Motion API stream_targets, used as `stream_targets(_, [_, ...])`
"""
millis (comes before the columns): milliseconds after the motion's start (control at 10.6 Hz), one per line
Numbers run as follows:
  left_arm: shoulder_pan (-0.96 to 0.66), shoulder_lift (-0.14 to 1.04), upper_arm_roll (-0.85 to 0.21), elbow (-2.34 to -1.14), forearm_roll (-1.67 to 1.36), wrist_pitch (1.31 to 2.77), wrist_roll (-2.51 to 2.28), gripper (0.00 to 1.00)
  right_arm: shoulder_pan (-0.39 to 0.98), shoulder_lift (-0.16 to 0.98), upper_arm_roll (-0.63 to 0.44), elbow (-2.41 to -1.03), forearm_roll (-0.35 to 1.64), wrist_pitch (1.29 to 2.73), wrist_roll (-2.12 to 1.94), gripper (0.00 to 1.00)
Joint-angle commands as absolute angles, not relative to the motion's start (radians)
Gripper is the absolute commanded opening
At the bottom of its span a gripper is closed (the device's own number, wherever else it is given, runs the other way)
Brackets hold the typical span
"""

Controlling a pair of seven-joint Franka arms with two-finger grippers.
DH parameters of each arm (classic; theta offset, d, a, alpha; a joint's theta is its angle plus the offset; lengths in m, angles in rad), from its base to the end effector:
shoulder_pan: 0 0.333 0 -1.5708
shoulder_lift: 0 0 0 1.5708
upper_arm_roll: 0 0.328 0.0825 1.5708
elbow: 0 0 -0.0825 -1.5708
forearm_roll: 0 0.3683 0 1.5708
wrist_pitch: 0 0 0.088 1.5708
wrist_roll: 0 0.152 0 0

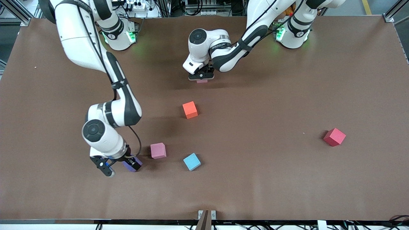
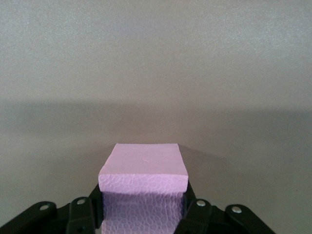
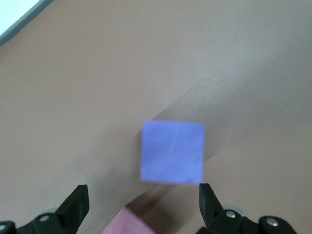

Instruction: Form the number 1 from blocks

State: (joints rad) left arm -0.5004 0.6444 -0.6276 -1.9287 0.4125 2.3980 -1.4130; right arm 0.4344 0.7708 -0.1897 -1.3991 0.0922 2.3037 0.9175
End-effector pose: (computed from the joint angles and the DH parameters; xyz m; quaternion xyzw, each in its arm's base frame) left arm 0.2819 -0.5448 0.1803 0.9984 0.0324 -0.0452 0.0068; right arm 0.7162 0.2119 0.2395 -0.9419 0.3265 -0.0767 0.0176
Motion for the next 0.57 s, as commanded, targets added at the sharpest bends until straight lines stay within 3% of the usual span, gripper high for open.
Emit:
stream_targets(0, [-0.474, 0.627, -0.637, -1.957, 0.449, 2.419, -1.46, 1.0, 0.491, 0.761, -0.21, -1.404, 0.083, 2.304, 0.876, 1.0])
stream_targets(473, [-0.272, 0.474, -0.715, -1.945, 0.433, 2.361, -1.494, 1.0, 0.508, 0.723, -0.178, -1.522, 0.086, 2.413, 0.783, 1.0])
